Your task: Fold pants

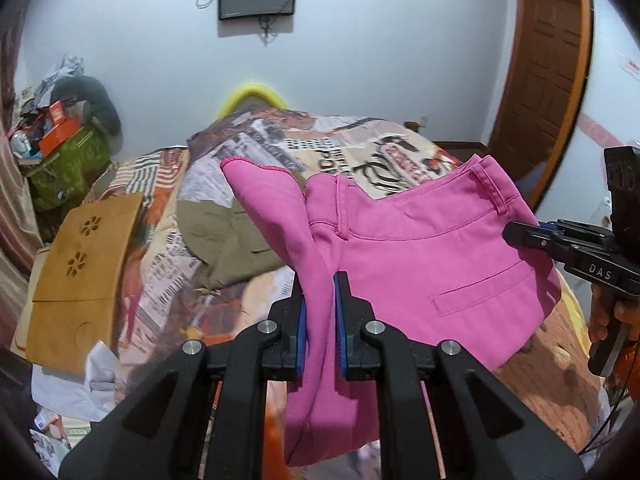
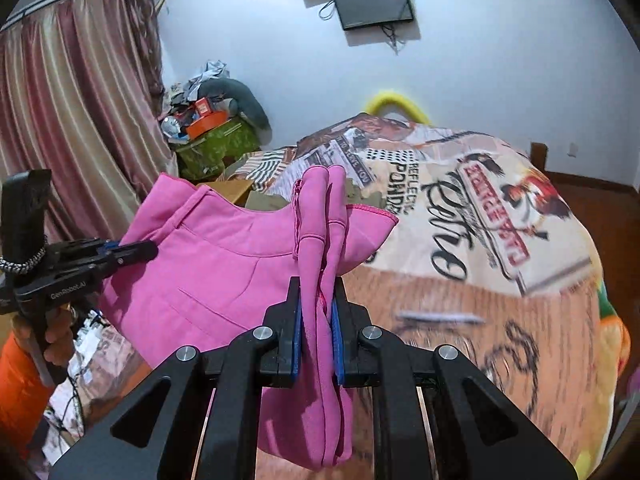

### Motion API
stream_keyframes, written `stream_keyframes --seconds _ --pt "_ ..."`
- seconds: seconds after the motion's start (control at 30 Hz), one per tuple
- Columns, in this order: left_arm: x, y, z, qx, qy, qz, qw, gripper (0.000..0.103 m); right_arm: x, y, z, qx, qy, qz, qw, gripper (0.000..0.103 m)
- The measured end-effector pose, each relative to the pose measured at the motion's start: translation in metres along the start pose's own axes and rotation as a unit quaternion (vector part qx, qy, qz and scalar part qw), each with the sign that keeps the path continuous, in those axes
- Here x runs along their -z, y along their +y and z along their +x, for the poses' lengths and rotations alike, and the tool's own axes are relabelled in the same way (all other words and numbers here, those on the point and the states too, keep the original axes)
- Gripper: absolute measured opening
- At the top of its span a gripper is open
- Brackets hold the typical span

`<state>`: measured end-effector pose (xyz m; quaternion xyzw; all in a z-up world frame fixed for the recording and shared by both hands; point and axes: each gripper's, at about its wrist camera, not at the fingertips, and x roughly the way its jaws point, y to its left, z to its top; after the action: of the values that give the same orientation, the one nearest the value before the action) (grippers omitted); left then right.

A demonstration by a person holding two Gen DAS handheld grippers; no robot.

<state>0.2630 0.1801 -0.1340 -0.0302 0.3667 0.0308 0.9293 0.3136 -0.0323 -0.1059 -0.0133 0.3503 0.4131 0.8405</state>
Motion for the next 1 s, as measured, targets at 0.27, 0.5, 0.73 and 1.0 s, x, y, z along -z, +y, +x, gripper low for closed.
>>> stream_keyframes --seconds 0.27,0.5,0.73,1.0 --pt "-0.004 0.052 0.069 -0.05 0.029 -0.016 0.9982 0.012 -0.024 0.012 0.073 -0.004 0.031 -0.034 0.999 0.011" --pt "-0.022 0.085 0.131 -0.099 0.034 -0.003 0.9945 0.012 -0.055 0.015 0.145 0.021 0.042 -0.06 0.997 0.01" --pt "-0.047 0.117 0.195 -0.112 0.032 -0.014 0.993 0.012 -0.087 0.002 0.21 0.063 0.036 -0.065 0.995 0.01" --pt "-0.045 0.148 0.263 -0.123 0.097 -0.053 0.9862 0.014 -0.084 -0.006 0.267 0.11 0.051 -0.105 0.987 0.012"
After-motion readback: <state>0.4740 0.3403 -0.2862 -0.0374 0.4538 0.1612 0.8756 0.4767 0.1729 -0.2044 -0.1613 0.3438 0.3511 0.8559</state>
